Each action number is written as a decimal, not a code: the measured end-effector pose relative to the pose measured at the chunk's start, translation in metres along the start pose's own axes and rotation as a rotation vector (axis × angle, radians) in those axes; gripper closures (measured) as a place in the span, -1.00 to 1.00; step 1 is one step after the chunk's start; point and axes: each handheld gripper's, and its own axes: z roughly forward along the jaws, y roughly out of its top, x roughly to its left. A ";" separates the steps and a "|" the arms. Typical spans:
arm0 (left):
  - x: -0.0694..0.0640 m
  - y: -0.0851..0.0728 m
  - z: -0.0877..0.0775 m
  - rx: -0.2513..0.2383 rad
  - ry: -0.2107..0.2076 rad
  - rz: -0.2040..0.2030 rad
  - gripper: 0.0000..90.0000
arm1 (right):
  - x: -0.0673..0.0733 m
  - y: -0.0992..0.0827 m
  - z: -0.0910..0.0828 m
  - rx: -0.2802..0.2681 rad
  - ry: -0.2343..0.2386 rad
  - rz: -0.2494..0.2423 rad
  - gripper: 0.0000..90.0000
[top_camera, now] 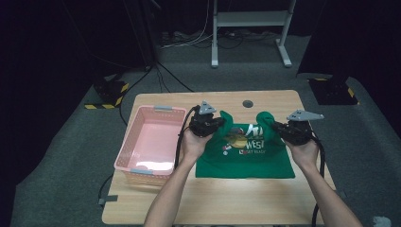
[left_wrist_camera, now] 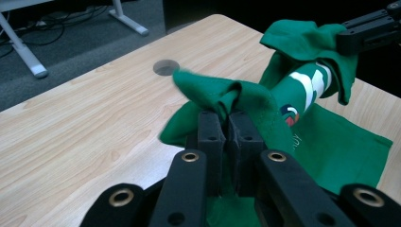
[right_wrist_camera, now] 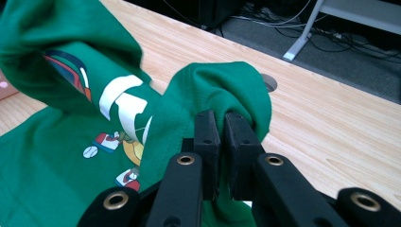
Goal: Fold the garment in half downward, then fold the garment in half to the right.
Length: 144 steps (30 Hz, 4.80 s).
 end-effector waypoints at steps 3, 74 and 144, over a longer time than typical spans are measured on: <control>0.001 -0.002 -0.002 -0.001 -0.002 -0.005 0.89 | 0.000 -0.002 -0.001 0.000 0.000 0.002 0.88; -0.043 -0.118 0.020 0.191 0.062 -0.107 0.52 | 0.030 -0.129 -0.012 0.137 -0.022 0.091 0.65; -0.046 -0.117 0.067 0.216 0.138 -0.098 -0.41 | 0.008 -0.126 0.012 0.210 -0.032 0.110 -0.32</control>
